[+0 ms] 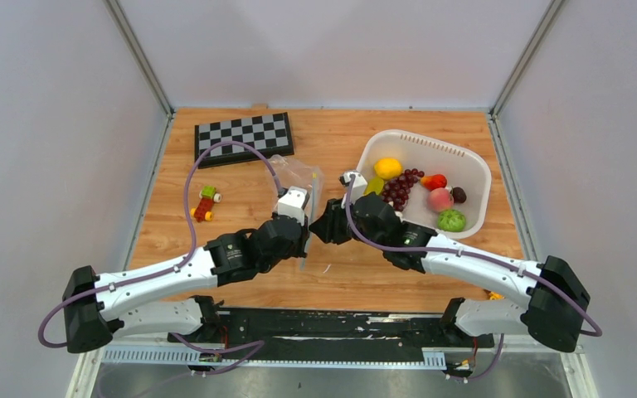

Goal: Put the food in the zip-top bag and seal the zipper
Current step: Open the zipper of the food storage bag.

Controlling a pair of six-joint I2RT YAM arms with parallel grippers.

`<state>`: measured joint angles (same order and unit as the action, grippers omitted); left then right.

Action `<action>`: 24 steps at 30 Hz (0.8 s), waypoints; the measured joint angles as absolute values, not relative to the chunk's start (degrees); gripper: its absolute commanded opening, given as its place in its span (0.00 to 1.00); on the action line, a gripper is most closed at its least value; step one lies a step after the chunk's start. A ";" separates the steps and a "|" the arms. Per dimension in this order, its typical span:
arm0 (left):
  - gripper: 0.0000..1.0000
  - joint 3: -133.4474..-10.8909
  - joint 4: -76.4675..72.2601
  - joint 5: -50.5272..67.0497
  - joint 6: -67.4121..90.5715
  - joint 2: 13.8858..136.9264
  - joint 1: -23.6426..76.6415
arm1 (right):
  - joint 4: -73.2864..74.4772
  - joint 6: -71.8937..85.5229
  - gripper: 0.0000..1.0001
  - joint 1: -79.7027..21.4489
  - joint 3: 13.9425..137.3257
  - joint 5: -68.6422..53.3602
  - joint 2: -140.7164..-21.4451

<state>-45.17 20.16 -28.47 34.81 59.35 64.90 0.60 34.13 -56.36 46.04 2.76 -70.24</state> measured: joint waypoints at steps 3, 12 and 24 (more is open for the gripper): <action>0.00 -45.15 20.40 -28.21 34.81 59.35 64.90 | 0.56 34.13 0.33 -56.47 46.28 2.76 -70.41; 0.00 -44.60 20.36 -27.09 34.41 58.28 64.90 | 0.69 34.35 0.21 -56.62 46.57 4.01 -71.26; 0.00 -44.60 21.65 -29.02 34.20 55.51 64.90 | 4.51 34.50 0.23 -56.86 47.48 8.67 -71.37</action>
